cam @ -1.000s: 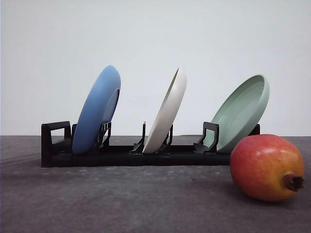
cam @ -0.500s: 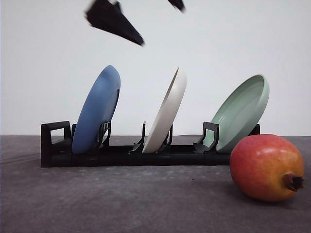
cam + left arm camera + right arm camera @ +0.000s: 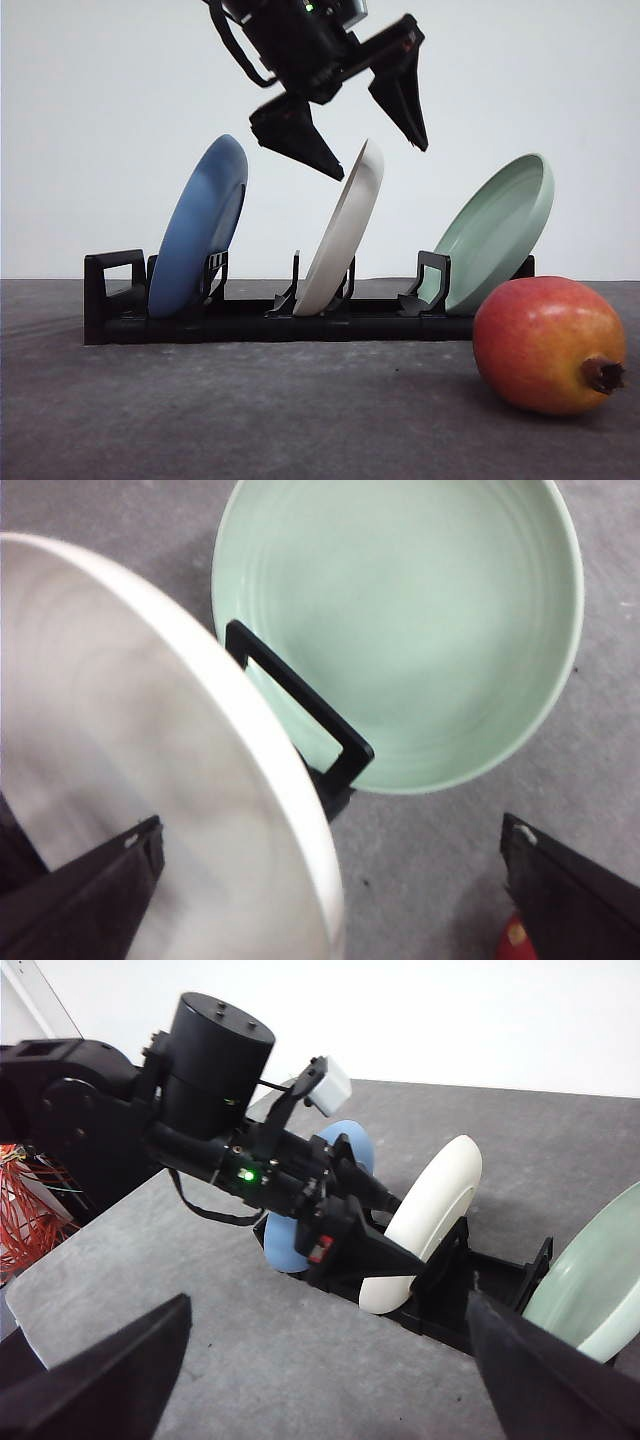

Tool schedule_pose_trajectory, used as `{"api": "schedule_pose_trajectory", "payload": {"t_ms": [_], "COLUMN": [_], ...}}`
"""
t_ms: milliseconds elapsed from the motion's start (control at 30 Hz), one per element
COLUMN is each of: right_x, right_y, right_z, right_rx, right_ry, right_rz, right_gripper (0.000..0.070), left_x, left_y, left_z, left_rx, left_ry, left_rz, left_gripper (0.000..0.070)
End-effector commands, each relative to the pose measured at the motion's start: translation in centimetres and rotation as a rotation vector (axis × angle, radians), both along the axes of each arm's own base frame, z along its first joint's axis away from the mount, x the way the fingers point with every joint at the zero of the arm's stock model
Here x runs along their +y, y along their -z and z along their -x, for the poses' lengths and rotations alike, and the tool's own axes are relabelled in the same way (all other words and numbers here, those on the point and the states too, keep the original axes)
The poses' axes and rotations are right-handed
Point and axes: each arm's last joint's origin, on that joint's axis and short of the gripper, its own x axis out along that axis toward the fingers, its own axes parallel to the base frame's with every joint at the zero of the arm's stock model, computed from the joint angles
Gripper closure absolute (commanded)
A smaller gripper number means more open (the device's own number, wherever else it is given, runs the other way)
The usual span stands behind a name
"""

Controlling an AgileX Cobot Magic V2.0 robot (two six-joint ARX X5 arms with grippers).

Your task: Place pomegranate in white plate

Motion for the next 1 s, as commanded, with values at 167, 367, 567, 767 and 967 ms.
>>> {"api": "schedule_pose_trajectory", "payload": {"t_ms": [167, 367, 567, 767, 967], "right_x": [0.0, 0.0, 0.0, 0.0, 0.0], "right_y": [-0.4, -0.4, -0.4, -0.4, -0.2], "right_z": [0.1, 0.1, 0.1, 0.2, 0.2], "right_rx": [0.004, 0.004, 0.005, 0.011, 0.027], "right_ry": [0.000, 0.000, 0.000, 0.000, 0.000], "right_rz": [-0.007, -0.007, -0.007, -0.007, -0.006], "right_gripper": [0.0144, 0.0144, 0.0144, 0.0144, 0.0144], "left_x": [-1.1, -1.0, -0.9, -0.8, -0.6], "left_y": [1.1, 1.4, 1.6, 1.3, -0.9], "left_z": [-0.7, -0.5, -0.4, -0.2, 1.0], "left_rx": [0.005, 0.036, 0.064, 0.099, 0.058], "left_ry": [0.005, 0.005, 0.011, 0.006, 0.018], "left_rz": [-0.003, -0.029, -0.044, -0.006, 0.035], "left_gripper": [0.0216, 0.0481, 0.0700, 0.0700, 0.0700]}}
